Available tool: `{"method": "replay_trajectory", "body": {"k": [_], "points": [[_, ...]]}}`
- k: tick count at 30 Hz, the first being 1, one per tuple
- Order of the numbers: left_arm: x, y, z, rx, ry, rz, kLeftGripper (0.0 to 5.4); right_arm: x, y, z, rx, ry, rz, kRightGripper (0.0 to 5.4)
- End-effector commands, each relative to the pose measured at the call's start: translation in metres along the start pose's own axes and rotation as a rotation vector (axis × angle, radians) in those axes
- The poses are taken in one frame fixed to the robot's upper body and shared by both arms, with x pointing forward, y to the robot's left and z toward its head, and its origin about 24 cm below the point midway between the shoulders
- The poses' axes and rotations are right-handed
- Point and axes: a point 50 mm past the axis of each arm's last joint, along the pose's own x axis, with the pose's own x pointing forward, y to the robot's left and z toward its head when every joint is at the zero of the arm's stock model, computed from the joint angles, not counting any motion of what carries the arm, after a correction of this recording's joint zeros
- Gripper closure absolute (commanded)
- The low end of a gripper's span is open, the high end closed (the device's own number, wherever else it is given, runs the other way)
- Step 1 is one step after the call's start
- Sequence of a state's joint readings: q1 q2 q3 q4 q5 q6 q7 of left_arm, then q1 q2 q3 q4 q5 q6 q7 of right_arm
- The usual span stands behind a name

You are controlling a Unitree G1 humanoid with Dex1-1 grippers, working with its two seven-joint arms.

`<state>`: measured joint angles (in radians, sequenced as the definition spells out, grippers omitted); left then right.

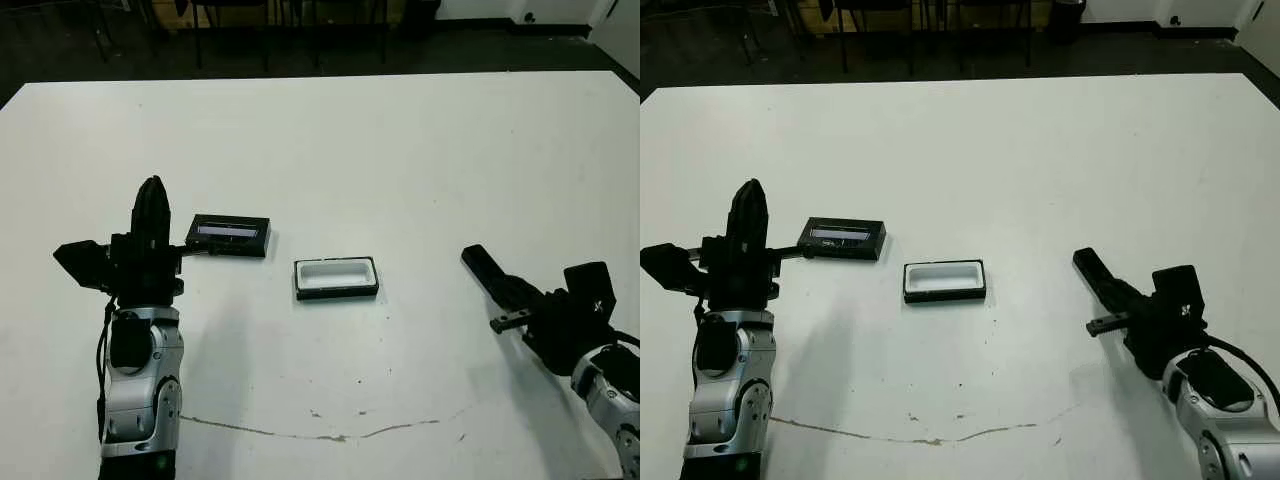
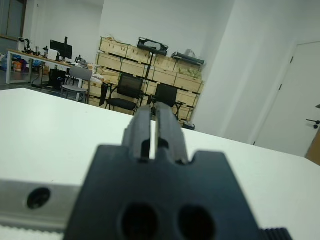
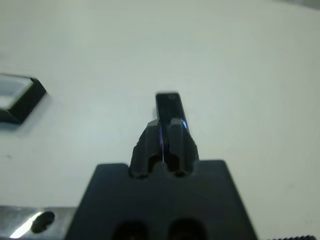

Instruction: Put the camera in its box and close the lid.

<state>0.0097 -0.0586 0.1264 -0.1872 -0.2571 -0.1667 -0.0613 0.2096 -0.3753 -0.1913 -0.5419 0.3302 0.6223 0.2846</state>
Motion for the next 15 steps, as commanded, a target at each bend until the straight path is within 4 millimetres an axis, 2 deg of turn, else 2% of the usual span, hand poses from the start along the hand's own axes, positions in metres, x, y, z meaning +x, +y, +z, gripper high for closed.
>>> {"method": "replay_trajectory", "body": {"k": [1, 3, 6, 15], "points": [[-0.003, 0.003, -0.003, 0.005, 0.030, 0.016, 5.40, -0.004, 0.001, 0.005, 0.067, -0.076, -0.011, 5.39], [-0.003, 0.003, -0.003, 0.006, 0.027, 0.010, 5.40, -0.005, 0.001, 0.011, 0.090, -0.115, -0.006, 5.39], [-0.003, 0.003, -0.004, 0.010, 0.030, 0.014, 5.40, -0.005, -0.002, 0.021, 0.065, -0.144, 0.045, 5.08], [-0.004, 0.003, -0.004, 0.004, 0.031, 0.013, 5.40, 0.003, -0.006, 0.024, 0.032, -0.089, 0.127, 3.56]]}}
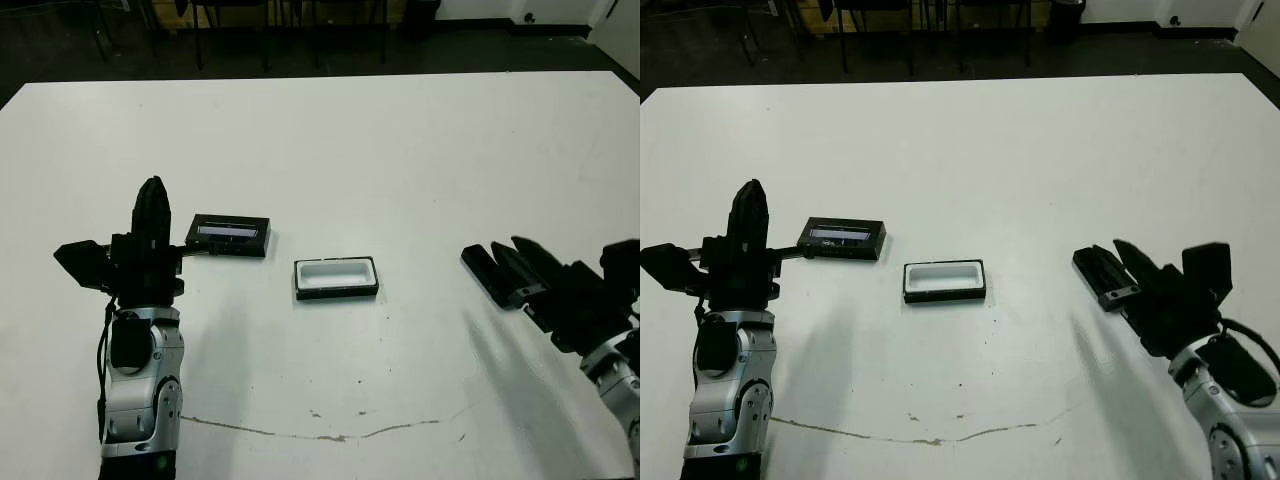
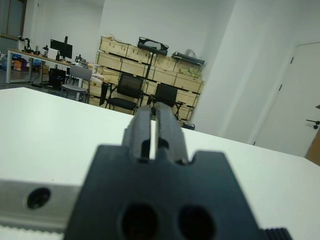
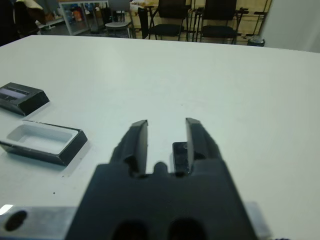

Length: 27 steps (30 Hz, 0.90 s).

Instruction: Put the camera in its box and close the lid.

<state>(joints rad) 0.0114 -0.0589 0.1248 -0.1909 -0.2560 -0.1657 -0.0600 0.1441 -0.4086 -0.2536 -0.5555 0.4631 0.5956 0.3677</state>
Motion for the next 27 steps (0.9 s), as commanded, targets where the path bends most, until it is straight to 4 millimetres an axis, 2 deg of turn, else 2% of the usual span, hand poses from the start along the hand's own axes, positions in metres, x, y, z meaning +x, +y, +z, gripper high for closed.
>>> {"method": "replay_trajectory", "body": {"k": [1, 5, 11, 20, 24, 27], "points": [[-0.003, 0.003, -0.004, 0.003, 0.031, 0.012, 5.40, 0.002, -0.002, -0.006, 0.001, 0.060, 0.018, 3.38], [-0.003, 0.003, -0.005, 0.004, 0.034, 0.012, 5.40, 0.006, -0.005, -0.013, -0.006, 0.087, -0.007, 2.70], [-0.004, 0.002, -0.004, 0.003, 0.035, 0.009, 5.40, 0.017, -0.018, -0.041, 0.083, 0.112, -0.005, 1.64], [-0.004, 0.002, -0.004, 0.002, 0.035, 0.008, 5.40, 0.024, -0.020, -0.064, 0.090, 0.172, -0.012, 0.05], [-0.004, 0.002, -0.004, 0.006, 0.037, 0.003, 5.40, 0.022, -0.018, -0.070, 0.051, 0.206, -0.020, 0.02], [-0.004, 0.002, -0.004, 0.012, 0.032, -0.001, 5.40, 0.019, -0.014, -0.073, 0.109, 0.221, -0.025, 0.02]]}}
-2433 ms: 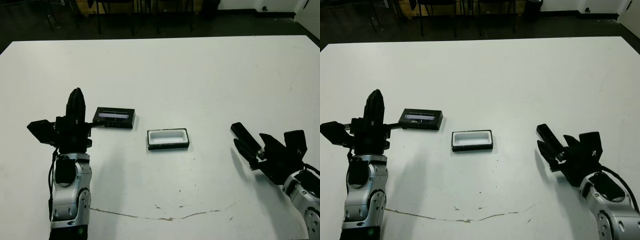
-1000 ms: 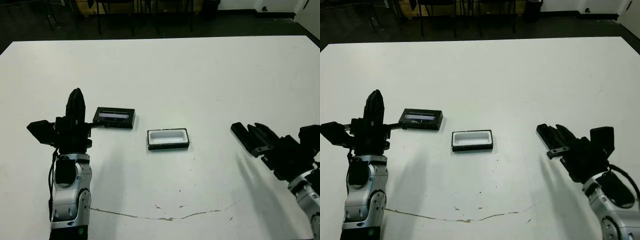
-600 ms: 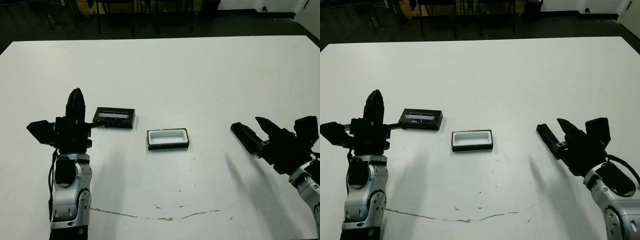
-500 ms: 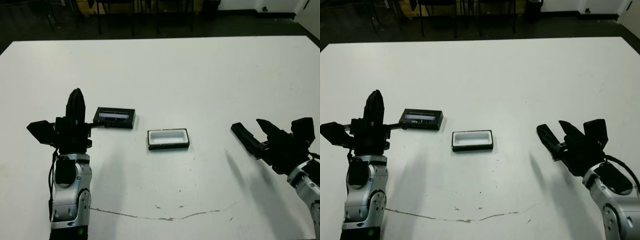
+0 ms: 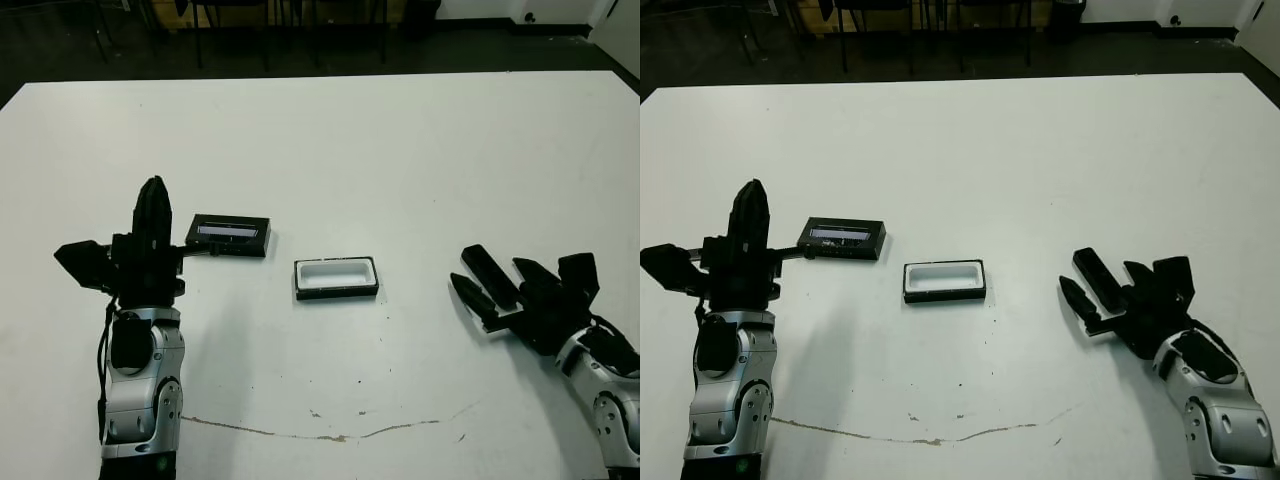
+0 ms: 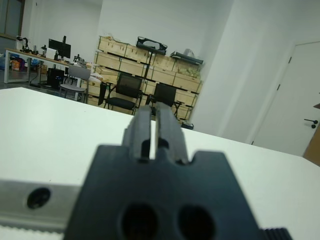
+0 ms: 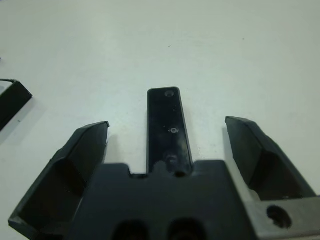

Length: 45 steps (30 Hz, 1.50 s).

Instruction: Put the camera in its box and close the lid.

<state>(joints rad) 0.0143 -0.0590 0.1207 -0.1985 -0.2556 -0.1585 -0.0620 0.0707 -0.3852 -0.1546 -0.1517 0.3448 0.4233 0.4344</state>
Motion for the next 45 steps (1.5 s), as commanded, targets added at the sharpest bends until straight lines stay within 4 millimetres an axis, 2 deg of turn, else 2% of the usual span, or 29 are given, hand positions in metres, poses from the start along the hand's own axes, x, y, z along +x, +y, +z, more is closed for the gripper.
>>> {"method": "replay_trajectory", "body": {"k": [1, 9, 12, 15, 22, 27, 39, 41, 45], "points": [[-0.004, 0.003, -0.004, 0.008, 0.032, 0.009, 5.40, -0.004, 0.004, -0.016, 0.077, 0.066, -0.005, 0.02], [-0.004, 0.003, -0.004, 0.001, 0.031, 0.007, 5.40, -0.012, 0.011, -0.018, 0.037, 0.109, -0.056, 0.02], [-0.004, 0.003, -0.004, -0.001, 0.033, 0.014, 5.40, -0.013, 0.011, -0.022, 0.097, 0.122, -0.075, 0.02], [-0.005, 0.003, -0.004, -0.007, 0.035, 0.015, 5.40, -0.015, 0.014, -0.021, 0.132, 0.131, -0.112, 0.31], [-0.004, 0.005, -0.003, 0.003, 0.034, 0.013, 5.40, -0.027, 0.030, 0.002, 0.167, 0.146, -0.147, 1.55], [-0.005, 0.004, -0.002, 0.014, 0.033, 0.014, 5.40, -0.027, 0.027, 0.000, 0.203, 0.170, -0.145, 2.45], [-0.005, 0.005, -0.001, 0.007, 0.031, 0.020, 5.40, -0.029, 0.021, -0.002, 0.162, 0.203, -0.143, 4.63], [-0.005, 0.006, -0.001, 0.015, 0.026, 0.015, 5.40, -0.029, 0.021, 0.000, 0.154, 0.200, -0.146, 4.86], [-0.005, 0.006, -0.002, 0.006, 0.027, 0.016, 5.40, -0.034, 0.026, 0.007, 0.065, 0.163, -0.211, 4.92]]}}
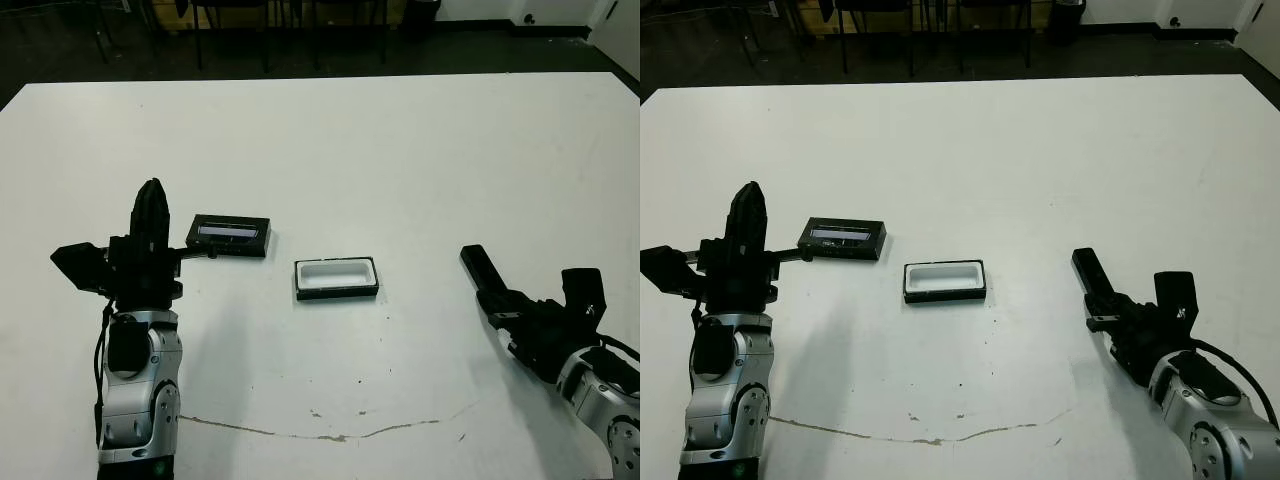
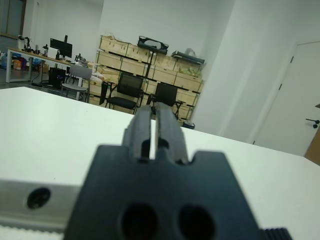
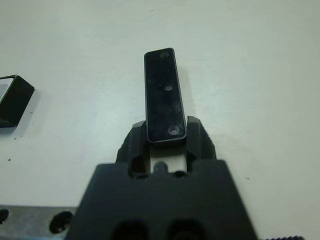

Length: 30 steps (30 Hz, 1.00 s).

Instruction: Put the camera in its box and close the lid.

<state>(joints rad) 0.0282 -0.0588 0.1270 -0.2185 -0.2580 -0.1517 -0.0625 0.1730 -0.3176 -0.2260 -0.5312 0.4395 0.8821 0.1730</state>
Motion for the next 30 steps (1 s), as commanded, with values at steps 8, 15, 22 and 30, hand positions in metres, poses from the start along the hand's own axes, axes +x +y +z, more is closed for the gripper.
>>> {"method": "replay_trajectory", "body": {"k": [8, 15, 22, 30], "points": [[-0.004, 0.004, -0.005, 0.004, 0.033, 0.007, 5.40, -0.011, 0.009, 0.015, -0.166, -0.160, -0.136, 4.92], [-0.005, 0.001, -0.006, 0.000, 0.041, 0.014, 5.40, -0.004, 0.010, 0.054, -0.095, -0.328, 0.051, 4.92], [-0.005, 0.002, -0.006, -0.012, 0.039, 0.007, 5.40, 0.017, 0.011, 0.102, -0.140, -0.381, 0.368, 4.92], [-0.007, 0.001, -0.006, -0.007, 0.041, 0.007, 5.40, 0.042, 0.041, 0.139, -0.352, -0.260, 0.685, 4.92]]}}
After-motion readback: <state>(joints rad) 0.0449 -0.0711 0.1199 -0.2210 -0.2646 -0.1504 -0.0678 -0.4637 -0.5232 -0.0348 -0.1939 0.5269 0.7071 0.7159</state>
